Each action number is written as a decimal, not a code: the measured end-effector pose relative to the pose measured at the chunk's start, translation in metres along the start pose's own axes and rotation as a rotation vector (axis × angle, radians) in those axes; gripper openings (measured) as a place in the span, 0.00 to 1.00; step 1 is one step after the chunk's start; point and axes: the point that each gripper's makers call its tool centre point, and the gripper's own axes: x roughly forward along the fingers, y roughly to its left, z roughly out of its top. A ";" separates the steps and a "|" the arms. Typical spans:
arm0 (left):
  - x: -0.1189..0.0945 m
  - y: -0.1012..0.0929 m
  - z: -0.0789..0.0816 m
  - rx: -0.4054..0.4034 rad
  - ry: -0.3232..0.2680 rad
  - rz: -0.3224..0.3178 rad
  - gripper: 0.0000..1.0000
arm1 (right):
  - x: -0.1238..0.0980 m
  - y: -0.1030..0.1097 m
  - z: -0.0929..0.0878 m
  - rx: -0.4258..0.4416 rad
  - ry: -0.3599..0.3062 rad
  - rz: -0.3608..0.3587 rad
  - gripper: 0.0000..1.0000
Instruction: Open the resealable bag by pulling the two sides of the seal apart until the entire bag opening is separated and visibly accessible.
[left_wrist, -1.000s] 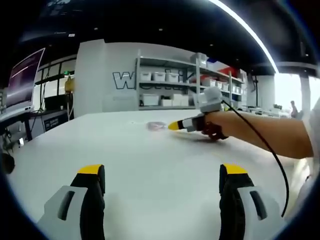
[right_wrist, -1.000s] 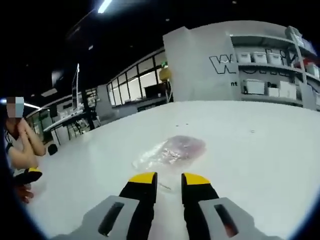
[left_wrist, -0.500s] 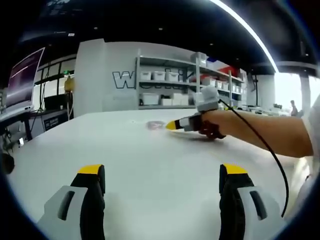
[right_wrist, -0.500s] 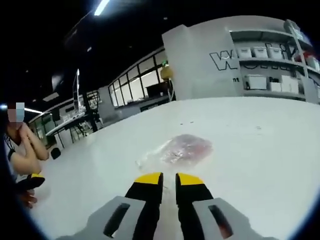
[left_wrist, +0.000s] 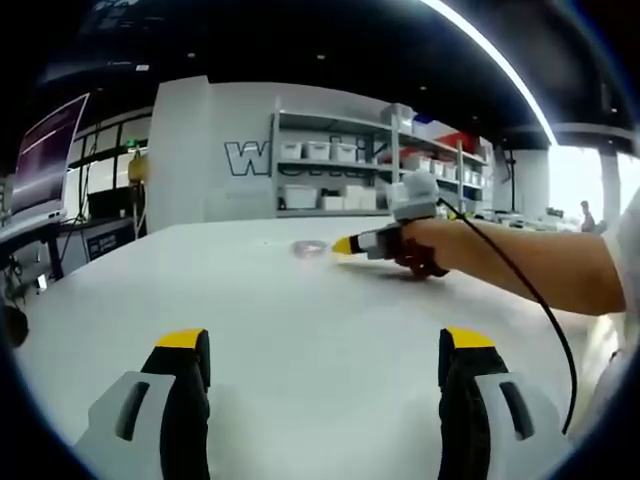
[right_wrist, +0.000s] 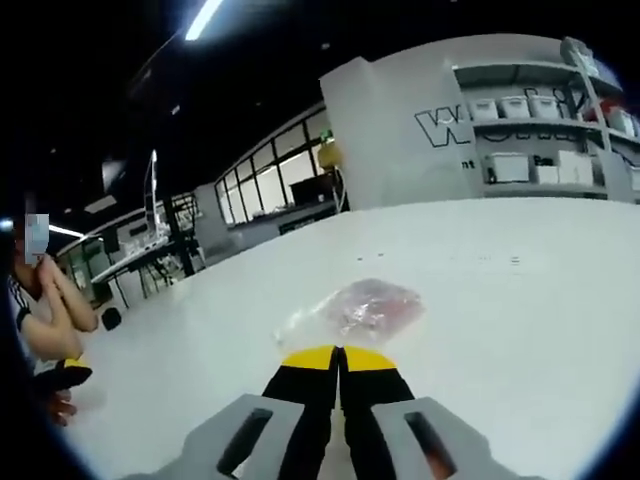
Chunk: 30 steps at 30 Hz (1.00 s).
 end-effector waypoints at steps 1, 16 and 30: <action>0.000 0.000 0.000 0.000 0.000 0.000 0.94 | 0.002 -0.001 0.002 0.017 -0.006 0.009 0.00; 0.000 -0.002 -0.001 0.004 0.006 -0.002 0.94 | 0.014 -0.013 0.042 0.208 -0.151 0.063 0.00; 0.000 -0.003 -0.003 0.009 0.010 -0.004 0.94 | 0.009 -0.006 0.081 0.315 -0.284 0.107 0.00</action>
